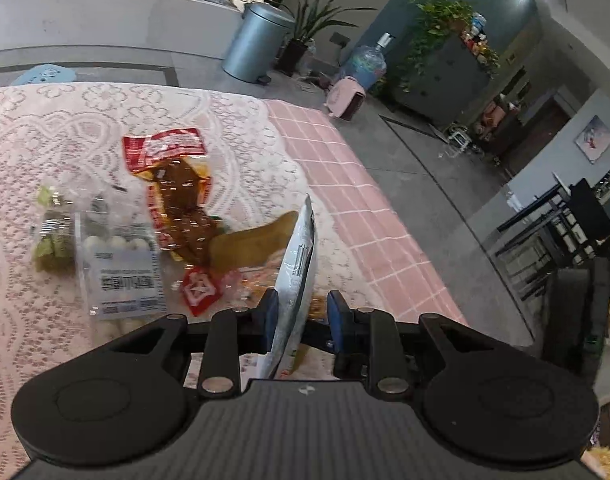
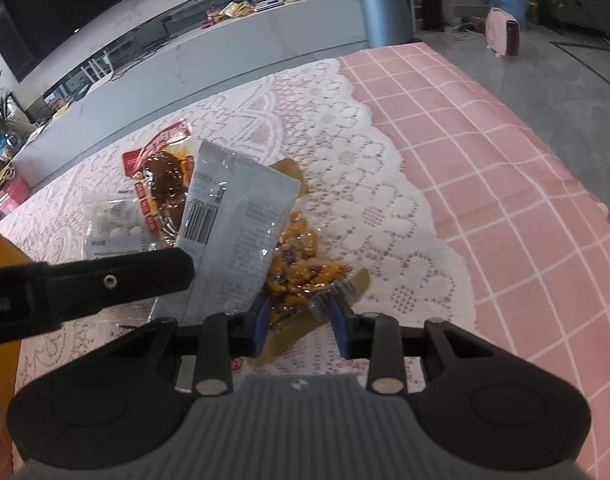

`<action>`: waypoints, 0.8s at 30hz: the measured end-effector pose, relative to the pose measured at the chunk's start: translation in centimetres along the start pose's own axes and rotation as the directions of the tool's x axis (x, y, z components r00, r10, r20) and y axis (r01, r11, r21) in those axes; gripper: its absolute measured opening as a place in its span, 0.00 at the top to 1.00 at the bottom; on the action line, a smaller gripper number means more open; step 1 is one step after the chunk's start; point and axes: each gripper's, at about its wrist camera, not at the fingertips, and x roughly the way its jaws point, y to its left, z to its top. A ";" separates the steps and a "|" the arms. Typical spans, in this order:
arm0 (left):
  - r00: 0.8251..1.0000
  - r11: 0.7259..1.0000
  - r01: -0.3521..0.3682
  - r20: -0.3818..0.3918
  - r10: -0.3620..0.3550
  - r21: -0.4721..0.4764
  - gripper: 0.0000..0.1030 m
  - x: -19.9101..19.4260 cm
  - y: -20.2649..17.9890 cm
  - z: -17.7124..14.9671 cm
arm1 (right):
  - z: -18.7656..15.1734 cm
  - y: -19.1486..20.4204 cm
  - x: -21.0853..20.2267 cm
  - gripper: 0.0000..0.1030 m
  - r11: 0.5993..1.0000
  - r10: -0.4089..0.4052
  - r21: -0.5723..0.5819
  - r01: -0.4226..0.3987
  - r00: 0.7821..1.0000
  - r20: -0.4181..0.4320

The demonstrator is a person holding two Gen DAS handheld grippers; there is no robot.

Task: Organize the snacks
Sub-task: 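Lift the white strip with the left tool while the right tool lowers toward the nut pack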

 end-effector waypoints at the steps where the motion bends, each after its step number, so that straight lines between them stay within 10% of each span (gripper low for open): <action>1: 1.000 1.000 0.003 -0.004 -0.003 0.007 0.72 0.1 -0.2 0.0 | 0.0 -0.1 -0.1 0.69 1.000 -0.004 0.003 0.004 1.000 0.001; 15: 0.989 0.995 0.033 -0.145 -0.019 0.094 0.72 3.1 -2.4 0.8 | -0.3 -3.5 -1.3 0.75 0.980 0.013 0.196 -0.018 1.000 0.025; 24: 0.977 0.948 -0.075 -0.168 0.132 0.309 0.72 5.0 -4.5 -0.6 | -0.5 -4.5 -1.6 0.76 0.963 0.053 0.264 -0.062 0.998 0.042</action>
